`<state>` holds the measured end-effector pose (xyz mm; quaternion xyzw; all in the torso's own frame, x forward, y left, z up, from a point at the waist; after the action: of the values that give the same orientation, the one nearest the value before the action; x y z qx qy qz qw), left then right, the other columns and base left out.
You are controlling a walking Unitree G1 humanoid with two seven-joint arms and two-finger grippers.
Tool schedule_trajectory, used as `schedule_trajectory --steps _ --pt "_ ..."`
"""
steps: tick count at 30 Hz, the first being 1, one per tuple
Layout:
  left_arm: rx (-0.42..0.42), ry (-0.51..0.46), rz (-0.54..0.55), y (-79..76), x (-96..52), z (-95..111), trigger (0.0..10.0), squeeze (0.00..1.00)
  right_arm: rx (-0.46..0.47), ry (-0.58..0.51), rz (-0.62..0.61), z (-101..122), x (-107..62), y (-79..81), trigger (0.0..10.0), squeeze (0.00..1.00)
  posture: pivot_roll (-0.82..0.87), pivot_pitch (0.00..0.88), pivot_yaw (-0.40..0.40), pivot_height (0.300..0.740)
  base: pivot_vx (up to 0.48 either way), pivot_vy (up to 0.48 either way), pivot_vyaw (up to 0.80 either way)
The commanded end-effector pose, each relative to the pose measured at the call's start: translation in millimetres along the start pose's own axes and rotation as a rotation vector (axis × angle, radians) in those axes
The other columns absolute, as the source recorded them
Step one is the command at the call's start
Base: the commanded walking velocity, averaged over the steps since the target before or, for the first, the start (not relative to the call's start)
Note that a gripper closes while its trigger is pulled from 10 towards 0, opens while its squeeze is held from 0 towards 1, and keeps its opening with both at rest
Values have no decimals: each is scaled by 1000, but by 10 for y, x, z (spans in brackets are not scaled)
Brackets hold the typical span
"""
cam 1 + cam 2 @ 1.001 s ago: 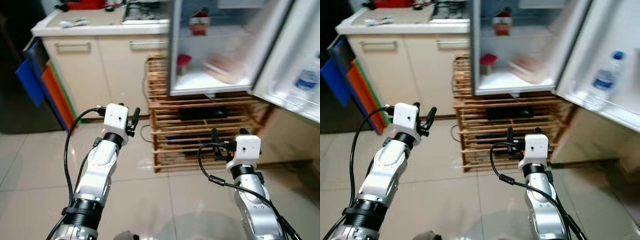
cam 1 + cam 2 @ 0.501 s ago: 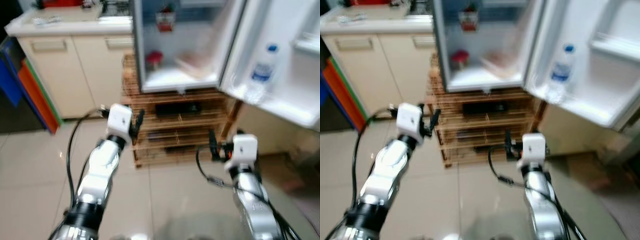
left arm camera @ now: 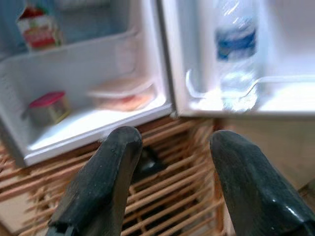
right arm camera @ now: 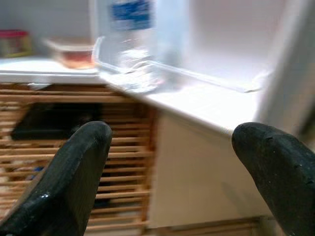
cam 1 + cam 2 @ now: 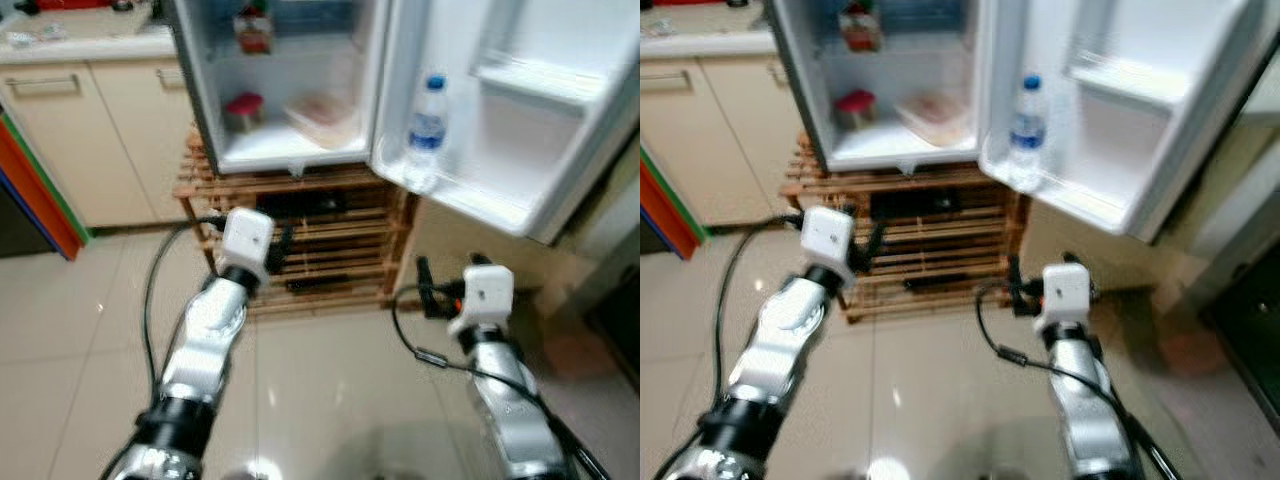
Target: Restocking fridge
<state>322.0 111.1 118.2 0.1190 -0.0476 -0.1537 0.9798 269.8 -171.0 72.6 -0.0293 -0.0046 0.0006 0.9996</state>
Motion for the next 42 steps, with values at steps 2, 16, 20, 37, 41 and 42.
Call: schedule_trajectory --steps 2,16,20,37,41,42 --pt "-6 29 25 80 -15 -55 10000 0 0 -11 29 21 20 85 10000 0 -100 0 20 725 156 -180 0" --pt "-31 49 35 96 9 -83 10000 0 4 -24 4 76 62 27 10000 0 -112 0 25 725 0 161 0" --pt "-29 53 55 122 25 -84 10000 0 6 -20 2 69 60 29 10000 0 -113 0 25 725 0 480 0" --pt "-76 55 65 117 62 -83 10000 0 12 -15 21 56 54 108 10000 0 -117 0 33 725 0 367 0" --pt "-84 38 65 93 71 -47 10000 0 16 -16 25 57 60 133 10000 0 -116 0 33 725 480 0 0" --pt "-84 38 65 93 71 -47 10000 0 16 -16 25 57 60 133 10000 0 -116 0 33 725 480 0 0"
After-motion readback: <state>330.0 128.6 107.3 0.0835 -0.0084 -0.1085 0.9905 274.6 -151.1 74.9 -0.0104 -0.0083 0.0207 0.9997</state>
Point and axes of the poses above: a point about 5 cm out from each wrist's last joint towards the gripper, its own x axis pointing out of the wrist towards the gripper, its own z axis along the axis of the wrist's last joint, y = z × x, the point moved 1 cm from there along x, pointing out of the wrist towards the gripper, and after that the axes turned 3 degrees about x, right-handed, at the moved point
